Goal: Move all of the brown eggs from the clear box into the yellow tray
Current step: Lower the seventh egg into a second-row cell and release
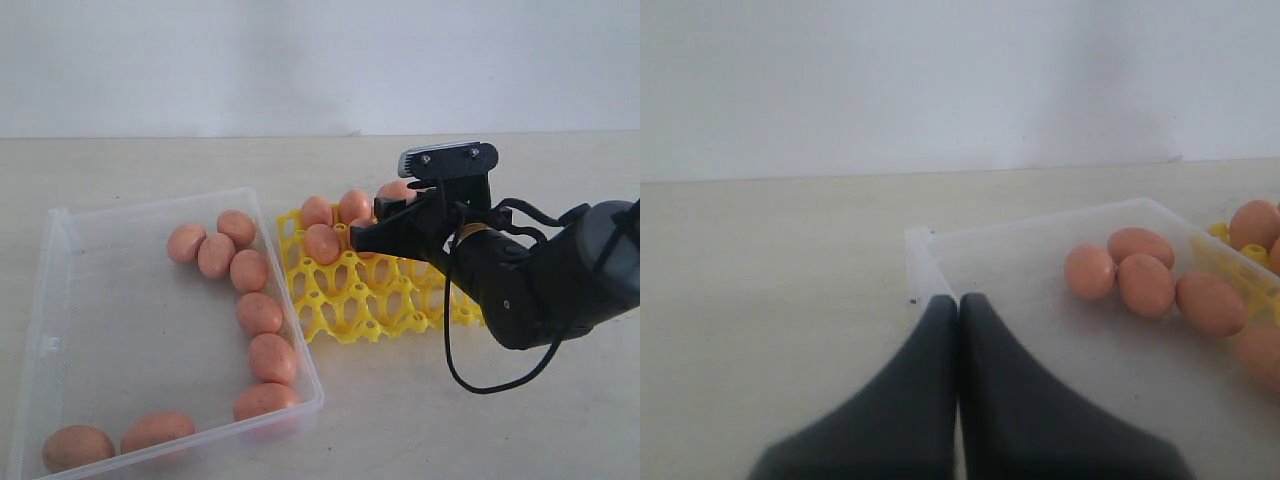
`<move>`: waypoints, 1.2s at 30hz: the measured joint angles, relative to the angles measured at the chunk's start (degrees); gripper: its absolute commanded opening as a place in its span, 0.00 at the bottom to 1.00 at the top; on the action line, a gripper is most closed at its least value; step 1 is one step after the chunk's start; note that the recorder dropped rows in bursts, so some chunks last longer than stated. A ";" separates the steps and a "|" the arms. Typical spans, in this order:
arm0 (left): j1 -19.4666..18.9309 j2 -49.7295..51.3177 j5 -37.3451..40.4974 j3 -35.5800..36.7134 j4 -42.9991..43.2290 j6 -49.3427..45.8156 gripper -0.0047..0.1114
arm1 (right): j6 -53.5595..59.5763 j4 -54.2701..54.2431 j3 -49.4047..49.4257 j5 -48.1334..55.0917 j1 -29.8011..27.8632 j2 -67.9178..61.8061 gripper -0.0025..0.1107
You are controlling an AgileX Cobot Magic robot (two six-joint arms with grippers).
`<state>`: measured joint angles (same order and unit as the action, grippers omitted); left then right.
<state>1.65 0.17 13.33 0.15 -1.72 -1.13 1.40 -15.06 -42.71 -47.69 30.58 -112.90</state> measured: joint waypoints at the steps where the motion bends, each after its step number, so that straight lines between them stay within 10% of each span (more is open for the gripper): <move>1: 0.00 0.00 0.00 0.00 0.00 0.00 0.00 | 0.00 0.00 0.00 0.00 0.00 0.00 0.14; 7: 0.00 0.00 0.00 0.00 0.00 0.00 0.00 | 0.00 0.00 0.00 -0.13 0.00 0.00 0.38; 31: 0.00 0.00 0.00 0.00 0.00 0.00 0.00 | 0.00 -0.91 0.00 2.11 0.00 0.00 0.39; 36: 0.00 0.00 0.00 0.00 0.00 0.00 0.00 | 0.00 -1.06 0.00 2.71 0.00 0.00 0.59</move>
<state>1.65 0.17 13.33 0.15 -1.72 -1.13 1.40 -16.12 -42.71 -44.98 30.58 -112.90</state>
